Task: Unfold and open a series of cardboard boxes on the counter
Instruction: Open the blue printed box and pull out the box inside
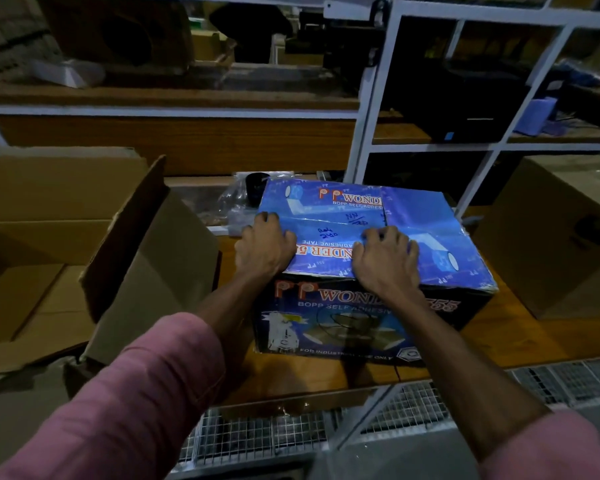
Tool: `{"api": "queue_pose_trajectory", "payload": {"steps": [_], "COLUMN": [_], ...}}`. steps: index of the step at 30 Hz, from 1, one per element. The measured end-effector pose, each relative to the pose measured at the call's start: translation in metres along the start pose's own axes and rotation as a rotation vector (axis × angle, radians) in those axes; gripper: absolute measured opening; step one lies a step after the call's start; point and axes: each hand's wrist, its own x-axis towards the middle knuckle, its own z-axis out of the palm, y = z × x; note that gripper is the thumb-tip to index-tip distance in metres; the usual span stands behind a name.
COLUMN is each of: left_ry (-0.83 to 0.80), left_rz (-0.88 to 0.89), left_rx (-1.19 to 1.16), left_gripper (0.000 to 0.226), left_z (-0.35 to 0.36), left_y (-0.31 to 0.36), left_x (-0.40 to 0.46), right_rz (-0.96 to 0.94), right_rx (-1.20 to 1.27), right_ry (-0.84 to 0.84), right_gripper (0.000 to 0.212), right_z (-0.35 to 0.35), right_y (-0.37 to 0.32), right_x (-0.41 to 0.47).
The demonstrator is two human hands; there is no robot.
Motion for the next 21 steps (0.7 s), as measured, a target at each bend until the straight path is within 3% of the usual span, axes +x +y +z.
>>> {"api": "queue_pose_trajectory", "payload": {"steps": [8,14,18,21], "left_ry": [0.090,-0.090,-0.064,0.096], "left_rz": [0.122,0.144,0.196,0.270], "left_rx": [0.128,0.134,0.123,0.250], "left_gripper": [0.046,0.059,0.061,0.053], "left_z": [0.020,0.014,-0.011,-0.046], "left_y": [0.002,0.007,0.020,0.044], "left_x": [0.026,0.034,0.043,0.043], "right_rz": [-0.105,-0.095,-0.119,-0.136], "right_rx": [0.018,-0.057,0.002,0.099], "right_ry": [-0.089,-0.273,-0.012,0.158], "right_gripper": [0.042,0.067,0.056,0.051], "right_z": [0.003,-0.012,-0.058,-0.098], "right_y": [-0.003,-0.016,-0.021,-0.021], "right_x": [0.047,0.090,0.094,0.085]}}
